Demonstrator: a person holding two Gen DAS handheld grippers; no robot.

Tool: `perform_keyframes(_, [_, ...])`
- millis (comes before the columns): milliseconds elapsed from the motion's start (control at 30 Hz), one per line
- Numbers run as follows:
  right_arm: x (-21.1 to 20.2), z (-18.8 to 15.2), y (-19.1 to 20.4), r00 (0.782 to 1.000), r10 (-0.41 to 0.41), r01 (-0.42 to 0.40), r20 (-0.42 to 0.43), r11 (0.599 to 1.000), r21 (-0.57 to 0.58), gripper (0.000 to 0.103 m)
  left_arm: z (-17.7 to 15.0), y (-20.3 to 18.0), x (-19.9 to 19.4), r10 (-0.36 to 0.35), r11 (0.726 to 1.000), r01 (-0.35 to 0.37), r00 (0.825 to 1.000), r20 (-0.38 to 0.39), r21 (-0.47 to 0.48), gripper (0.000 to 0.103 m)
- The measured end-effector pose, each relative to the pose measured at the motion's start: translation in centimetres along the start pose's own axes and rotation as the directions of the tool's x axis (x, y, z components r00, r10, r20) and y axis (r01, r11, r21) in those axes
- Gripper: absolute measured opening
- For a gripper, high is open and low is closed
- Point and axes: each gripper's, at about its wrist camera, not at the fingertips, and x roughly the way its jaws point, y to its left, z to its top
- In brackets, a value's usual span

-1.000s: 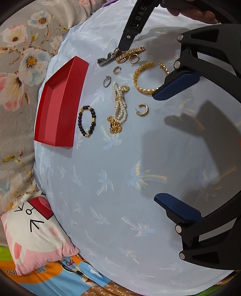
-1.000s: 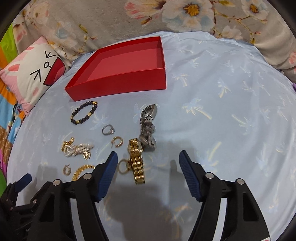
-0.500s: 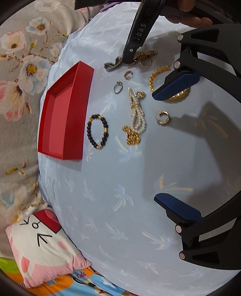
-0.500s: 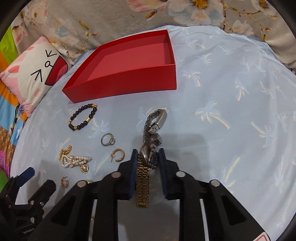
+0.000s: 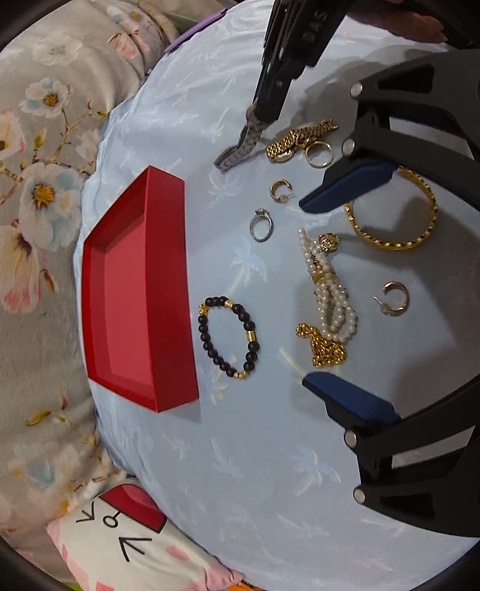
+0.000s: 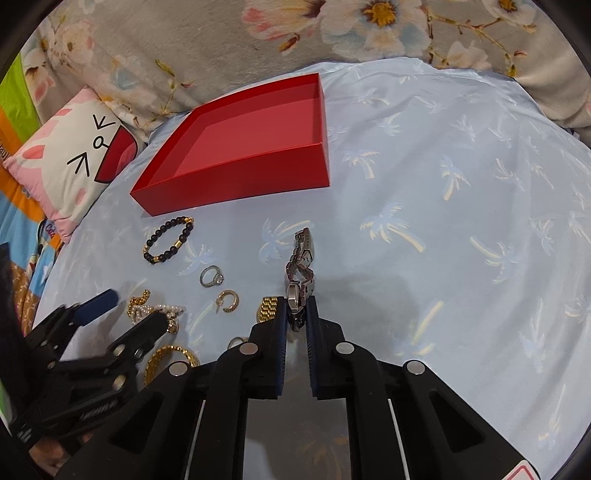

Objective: Organize jewelry
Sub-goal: 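Lower the right tool onto the silver watch and close it, then grasp the pearl bracelet with the left tool while the right tool holds the silver watch, then carry both items over the red box and open both tools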

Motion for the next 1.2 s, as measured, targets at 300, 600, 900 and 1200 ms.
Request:
perform_keyframes(300, [-0.5,-0.4,-0.6,1.0,0.021,-0.021,-0.009,1.0,0.016,0.009,-0.3,-0.8,0.3,-0.076,0.995,0.076,0.997,-0.003,0.057,0.03])
perform_keyframes(600, [-2.1,-0.2,-0.3,0.999,0.035,-0.035,0.026,0.999,0.003,0.009,-0.8,-0.9,-0.9,-0.094,0.995,0.094,0.996,0.003,0.03,0.013])
perform_keyframes(900, [-6.4,1.8,0.9,0.99,0.072,-0.068,0.118,0.997,-0.034,0.009,0.7,0.1,-4.9,-0.108,0.993,0.111,0.992,0.072,-0.037,0.013])
perform_keyframes(1200, [-8.7,7.0,3.2,0.974,0.125,-0.102,0.191,0.987,-0.127,0.009,6.4,4.3,-7.5,-0.078,0.992,0.091,0.986,0.147,-0.086,0.013])
